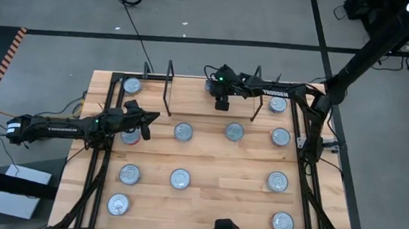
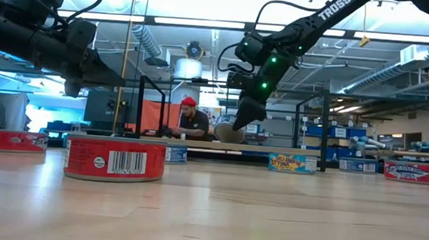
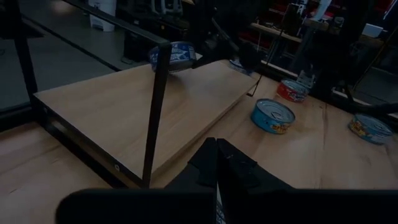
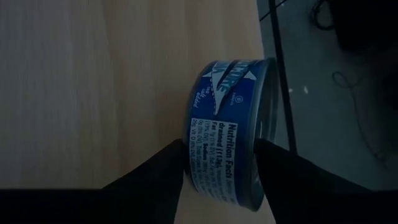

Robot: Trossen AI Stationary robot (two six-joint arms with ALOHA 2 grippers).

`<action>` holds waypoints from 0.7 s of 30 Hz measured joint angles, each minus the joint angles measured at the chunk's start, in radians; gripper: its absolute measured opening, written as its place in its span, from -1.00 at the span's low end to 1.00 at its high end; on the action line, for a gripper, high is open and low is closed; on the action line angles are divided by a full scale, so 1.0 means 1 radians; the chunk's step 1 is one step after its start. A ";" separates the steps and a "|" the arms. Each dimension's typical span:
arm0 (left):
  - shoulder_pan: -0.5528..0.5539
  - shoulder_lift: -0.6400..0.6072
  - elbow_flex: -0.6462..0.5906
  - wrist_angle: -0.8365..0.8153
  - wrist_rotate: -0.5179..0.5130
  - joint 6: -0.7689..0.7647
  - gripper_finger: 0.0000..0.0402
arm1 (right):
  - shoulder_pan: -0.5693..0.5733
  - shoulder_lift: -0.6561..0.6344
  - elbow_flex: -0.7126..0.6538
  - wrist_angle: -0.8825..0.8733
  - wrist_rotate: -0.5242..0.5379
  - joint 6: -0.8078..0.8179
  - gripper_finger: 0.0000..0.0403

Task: Stack canned seafood by type on shelf
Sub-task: Put the blue tuna can on the shelf

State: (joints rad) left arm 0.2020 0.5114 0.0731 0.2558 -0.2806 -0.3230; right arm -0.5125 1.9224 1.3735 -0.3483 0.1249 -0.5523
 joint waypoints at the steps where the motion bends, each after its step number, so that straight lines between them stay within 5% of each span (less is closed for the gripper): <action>1: 0.000 0.000 0.000 0.000 0.000 0.000 -0.97 | 0.000 0.000 0.000 -0.004 -0.002 0.012 0.04; 21: 0.000 0.000 0.000 -0.001 0.023 -0.001 -0.97 | 0.000 -0.009 0.036 -0.126 -0.045 0.082 0.15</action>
State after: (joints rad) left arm 0.2020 0.5114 0.0731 0.2550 -0.2577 -0.3238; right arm -0.5125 1.9138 1.4096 -0.4747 0.0801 -0.4701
